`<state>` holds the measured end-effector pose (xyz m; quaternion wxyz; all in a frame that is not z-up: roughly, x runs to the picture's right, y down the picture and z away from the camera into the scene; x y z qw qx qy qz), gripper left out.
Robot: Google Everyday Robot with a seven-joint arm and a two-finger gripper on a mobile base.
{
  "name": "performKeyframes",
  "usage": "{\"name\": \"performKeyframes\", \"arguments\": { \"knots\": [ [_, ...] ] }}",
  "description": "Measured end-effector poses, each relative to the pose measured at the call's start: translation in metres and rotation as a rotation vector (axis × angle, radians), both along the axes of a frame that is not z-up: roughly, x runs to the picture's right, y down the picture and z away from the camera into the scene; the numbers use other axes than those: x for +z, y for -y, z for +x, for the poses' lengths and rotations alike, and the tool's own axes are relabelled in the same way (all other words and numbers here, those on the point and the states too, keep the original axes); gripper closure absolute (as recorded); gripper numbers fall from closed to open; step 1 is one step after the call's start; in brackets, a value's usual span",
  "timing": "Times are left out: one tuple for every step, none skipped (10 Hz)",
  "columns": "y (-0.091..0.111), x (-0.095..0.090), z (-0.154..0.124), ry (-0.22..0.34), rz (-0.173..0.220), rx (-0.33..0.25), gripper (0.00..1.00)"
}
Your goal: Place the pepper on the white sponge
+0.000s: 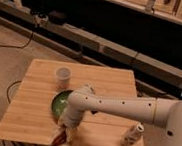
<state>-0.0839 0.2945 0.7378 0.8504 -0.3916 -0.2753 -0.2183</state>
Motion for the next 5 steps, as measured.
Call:
{"name": "performKeyframes", "arguments": {
  "knots": [
    [0.002, 0.001, 0.004, -0.006, -0.003, -0.015, 0.36],
    [0.006, 0.000, 0.007, -0.010, 0.001, -0.028, 0.36],
    [0.012, 0.000, 0.008, -0.008, 0.012, -0.037, 0.36],
    [0.017, -0.003, 0.008, -0.001, 0.018, -0.051, 0.36],
    [0.020, -0.004, 0.006, 0.004, 0.021, -0.059, 0.36]
  ]
}}
